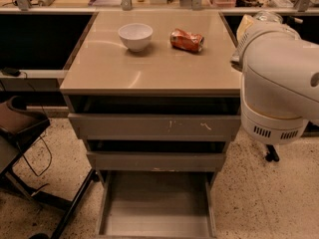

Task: Pick 7up can from bottom drawer and place on counter

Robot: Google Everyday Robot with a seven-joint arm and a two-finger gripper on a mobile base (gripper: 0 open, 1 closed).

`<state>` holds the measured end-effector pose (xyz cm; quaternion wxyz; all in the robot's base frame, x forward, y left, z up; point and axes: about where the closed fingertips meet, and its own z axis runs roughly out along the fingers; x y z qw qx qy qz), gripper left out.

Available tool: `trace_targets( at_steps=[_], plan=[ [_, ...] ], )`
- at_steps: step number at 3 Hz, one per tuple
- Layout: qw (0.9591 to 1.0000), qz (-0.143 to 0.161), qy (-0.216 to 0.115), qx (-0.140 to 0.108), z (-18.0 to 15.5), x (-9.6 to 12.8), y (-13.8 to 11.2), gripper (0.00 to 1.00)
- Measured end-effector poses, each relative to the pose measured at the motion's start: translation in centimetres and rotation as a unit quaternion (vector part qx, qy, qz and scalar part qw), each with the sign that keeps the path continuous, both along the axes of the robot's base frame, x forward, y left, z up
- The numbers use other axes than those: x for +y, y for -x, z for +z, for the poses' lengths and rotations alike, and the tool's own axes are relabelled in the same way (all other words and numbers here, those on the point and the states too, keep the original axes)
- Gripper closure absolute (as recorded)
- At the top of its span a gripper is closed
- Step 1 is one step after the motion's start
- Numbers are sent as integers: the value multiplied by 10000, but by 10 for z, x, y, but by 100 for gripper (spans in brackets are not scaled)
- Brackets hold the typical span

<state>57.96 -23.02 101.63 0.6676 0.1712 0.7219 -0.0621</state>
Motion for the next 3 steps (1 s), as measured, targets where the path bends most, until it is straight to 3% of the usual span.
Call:
trace_targets(
  at_steps=[1,2,3],
  plan=[
    [9997,76,109,218,-6,1,-13,100],
    [9985,-17,383,388,-8,5,-75,100],
    [9969,-537,552,162,-4,3,-149,100]
  ],
)
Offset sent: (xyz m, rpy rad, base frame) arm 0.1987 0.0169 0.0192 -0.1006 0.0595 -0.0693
